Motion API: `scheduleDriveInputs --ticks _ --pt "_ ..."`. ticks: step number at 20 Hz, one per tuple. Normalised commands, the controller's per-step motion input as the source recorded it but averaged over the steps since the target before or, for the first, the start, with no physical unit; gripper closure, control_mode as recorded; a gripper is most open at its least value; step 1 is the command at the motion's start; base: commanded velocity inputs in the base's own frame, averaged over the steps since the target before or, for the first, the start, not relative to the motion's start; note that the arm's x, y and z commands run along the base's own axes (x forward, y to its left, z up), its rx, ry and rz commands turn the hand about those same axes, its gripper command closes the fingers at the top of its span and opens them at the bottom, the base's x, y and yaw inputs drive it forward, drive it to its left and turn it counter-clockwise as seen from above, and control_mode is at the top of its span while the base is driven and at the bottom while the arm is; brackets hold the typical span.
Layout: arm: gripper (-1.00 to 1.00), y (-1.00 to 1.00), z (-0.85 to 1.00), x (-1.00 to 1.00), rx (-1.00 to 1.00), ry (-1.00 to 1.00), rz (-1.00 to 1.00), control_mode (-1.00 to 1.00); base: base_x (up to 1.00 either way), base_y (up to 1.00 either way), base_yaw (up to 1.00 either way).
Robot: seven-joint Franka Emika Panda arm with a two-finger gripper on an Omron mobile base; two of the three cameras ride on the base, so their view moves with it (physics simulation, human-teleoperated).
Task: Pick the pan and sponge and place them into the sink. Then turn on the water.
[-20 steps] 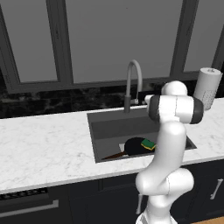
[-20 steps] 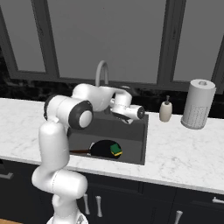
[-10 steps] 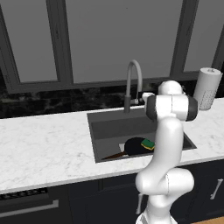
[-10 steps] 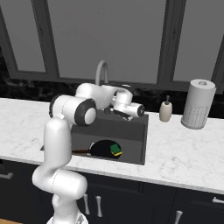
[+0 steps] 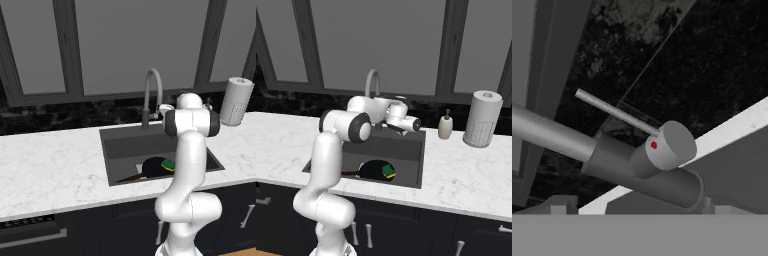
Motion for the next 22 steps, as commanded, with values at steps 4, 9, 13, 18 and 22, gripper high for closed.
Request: scheduleDriveInputs --ticks 4,9,13,18,22 --pt "-1.0 0.0 -0.13 0.34 0.0 0.0 0.0 -1.0 0.0 0.0 0.0" --pt "-1.0 0.0 -0.12 0.35 0.0 0.0 0.0 -1.0 0.0 0.0 0.0" --pt "-1.0 0.0 -0.13 0.32 0.01 0.0 0.0 -1.0 0.0 0.0 0.0" --pt "-1.0 0.03 -0.18 0.27 0.01 0.0 0.0 -1.0 0.0 0.0 0.0" --pt "1.0 0.0 -0.17 0.16 0.01 0.0 0.0 -1.0 0.0 0.0 0.0"
